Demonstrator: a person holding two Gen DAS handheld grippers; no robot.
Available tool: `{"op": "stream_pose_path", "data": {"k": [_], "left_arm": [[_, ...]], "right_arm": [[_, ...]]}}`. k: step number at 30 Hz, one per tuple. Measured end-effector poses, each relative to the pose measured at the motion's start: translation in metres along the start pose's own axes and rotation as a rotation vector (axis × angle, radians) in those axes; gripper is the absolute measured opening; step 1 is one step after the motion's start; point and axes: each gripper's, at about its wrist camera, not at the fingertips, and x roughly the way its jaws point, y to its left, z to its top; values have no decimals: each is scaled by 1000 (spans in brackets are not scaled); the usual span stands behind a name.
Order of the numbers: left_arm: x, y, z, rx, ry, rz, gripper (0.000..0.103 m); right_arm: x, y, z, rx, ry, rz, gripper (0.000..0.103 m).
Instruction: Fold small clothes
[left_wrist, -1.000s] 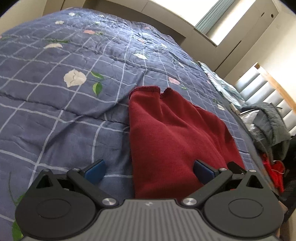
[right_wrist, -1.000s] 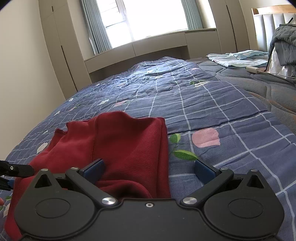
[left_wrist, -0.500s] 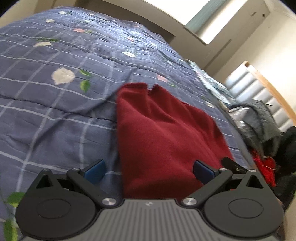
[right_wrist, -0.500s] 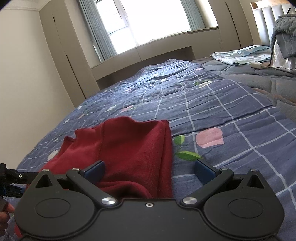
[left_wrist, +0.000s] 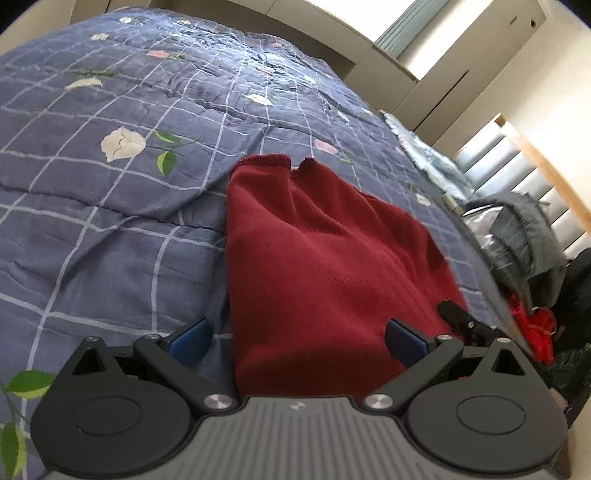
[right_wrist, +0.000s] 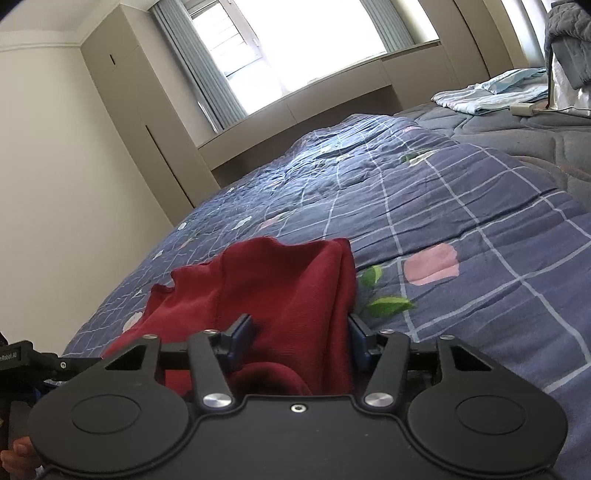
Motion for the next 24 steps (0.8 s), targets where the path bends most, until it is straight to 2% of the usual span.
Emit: {"op": "stream_pose_path", "data": {"k": [3,7,14,16,18,21,24], "left_arm": [[1,-10,1,3,11,48,100],[-1,-28,2,41,25,106,92],[-1,-55,2,140,35,198,90],[-1,-59,2,155,35,212,89],[-2,-63,2,170,33,224,87],[-3,-67,2,188,28,235,85],[-4,-67,2,187,27,230,84]], "right_arm": [[0,0,0,5,0,-2,54],[0,-1,0,7,1,-3,54],[0,1,-1,4,-2,-12,53],[0,1,-1,2,-4,-20,50],[-2,3,-2,0,-14,-38,39],[-4,5,-3,-16,-25,-45,31],[-5,11,-4,-48,-31,-63,29]]}}
